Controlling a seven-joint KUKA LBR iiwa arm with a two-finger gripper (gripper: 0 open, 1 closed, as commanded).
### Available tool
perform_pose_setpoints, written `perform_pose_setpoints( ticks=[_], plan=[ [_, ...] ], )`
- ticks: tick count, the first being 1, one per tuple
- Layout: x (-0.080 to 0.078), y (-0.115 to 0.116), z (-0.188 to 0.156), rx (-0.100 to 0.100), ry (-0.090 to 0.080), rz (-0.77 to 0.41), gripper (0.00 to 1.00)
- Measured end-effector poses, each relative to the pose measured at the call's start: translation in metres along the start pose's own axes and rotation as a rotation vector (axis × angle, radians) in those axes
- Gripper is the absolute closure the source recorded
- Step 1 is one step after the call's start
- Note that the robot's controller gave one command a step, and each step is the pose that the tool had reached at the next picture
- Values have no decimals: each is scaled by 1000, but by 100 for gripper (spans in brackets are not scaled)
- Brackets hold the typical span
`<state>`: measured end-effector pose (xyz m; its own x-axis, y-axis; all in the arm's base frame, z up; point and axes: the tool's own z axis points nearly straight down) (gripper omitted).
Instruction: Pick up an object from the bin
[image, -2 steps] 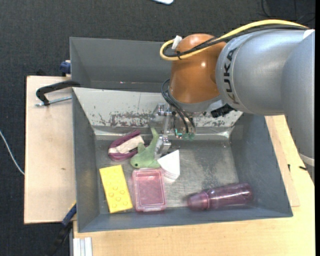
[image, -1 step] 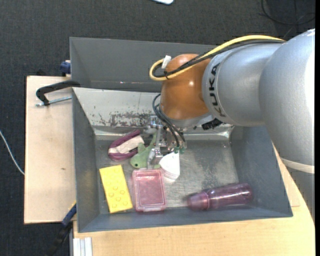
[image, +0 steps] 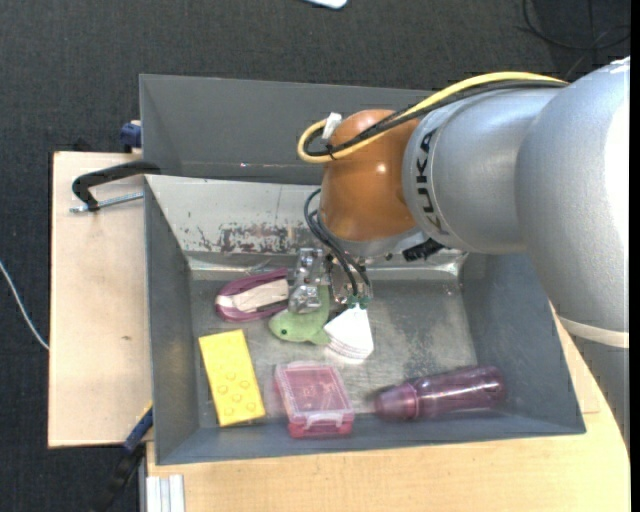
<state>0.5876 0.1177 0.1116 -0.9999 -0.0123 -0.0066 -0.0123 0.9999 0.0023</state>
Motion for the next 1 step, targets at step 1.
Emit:
perform_pose_setpoints(
  ticks=[1],
  plan=[
    [0,0,0,0,0,0,100]
  ],
)
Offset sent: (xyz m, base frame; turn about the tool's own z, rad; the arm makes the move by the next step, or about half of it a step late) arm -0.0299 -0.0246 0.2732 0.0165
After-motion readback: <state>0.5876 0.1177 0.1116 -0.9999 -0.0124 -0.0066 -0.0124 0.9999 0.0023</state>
